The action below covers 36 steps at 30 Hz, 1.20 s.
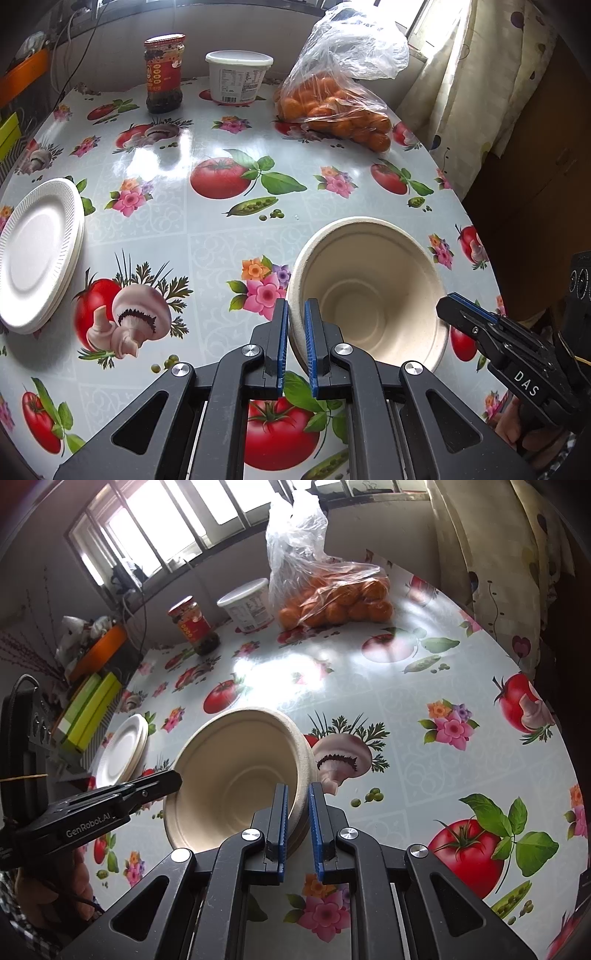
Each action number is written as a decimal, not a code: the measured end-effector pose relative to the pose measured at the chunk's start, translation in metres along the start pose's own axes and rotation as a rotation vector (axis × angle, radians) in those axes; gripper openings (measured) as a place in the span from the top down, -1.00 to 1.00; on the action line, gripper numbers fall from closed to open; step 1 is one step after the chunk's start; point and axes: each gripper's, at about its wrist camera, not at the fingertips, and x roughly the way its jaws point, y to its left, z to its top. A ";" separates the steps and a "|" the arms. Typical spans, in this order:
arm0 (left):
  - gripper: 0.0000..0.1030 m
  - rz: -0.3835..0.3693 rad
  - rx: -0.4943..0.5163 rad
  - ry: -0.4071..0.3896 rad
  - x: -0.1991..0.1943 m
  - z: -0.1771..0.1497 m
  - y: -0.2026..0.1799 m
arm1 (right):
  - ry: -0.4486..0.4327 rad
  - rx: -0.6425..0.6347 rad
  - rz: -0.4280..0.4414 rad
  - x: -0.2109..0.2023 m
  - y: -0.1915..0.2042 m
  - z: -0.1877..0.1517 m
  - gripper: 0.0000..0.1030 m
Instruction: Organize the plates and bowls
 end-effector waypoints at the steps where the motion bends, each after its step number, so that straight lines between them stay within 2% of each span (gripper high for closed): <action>1: 0.82 0.000 -0.002 0.001 0.000 0.000 0.000 | 0.000 0.000 0.001 0.000 0.000 0.000 0.77; 7: 0.81 0.004 0.001 0.002 0.000 0.000 0.000 | 0.001 0.002 0.000 0.000 -0.001 0.000 0.75; 17: 0.71 0.011 0.000 0.005 0.002 0.001 0.003 | 0.003 0.007 -0.003 0.002 -0.002 0.000 0.57; 19: 0.59 0.011 0.002 0.005 0.003 0.001 0.002 | 0.004 0.006 -0.002 0.002 -0.001 0.000 0.55; 21: 0.54 0.007 0.002 0.004 0.003 0.000 0.002 | 0.004 0.006 -0.001 0.002 -0.002 0.000 0.53; 27: 0.51 0.020 0.007 -0.011 0.000 0.000 0.001 | 0.000 0.008 0.002 0.001 -0.002 0.001 0.40; 29: 0.42 0.030 0.018 -0.024 -0.003 -0.001 0.000 | -0.006 0.011 0.008 0.000 -0.002 0.002 0.35; 31: 0.22 0.042 0.025 -0.041 -0.006 -0.003 -0.001 | -0.018 0.013 0.009 -0.002 -0.002 0.003 0.34; 36: 0.20 0.051 0.027 -0.081 -0.013 -0.007 -0.001 | -0.039 0.022 0.005 -0.010 -0.006 0.002 0.27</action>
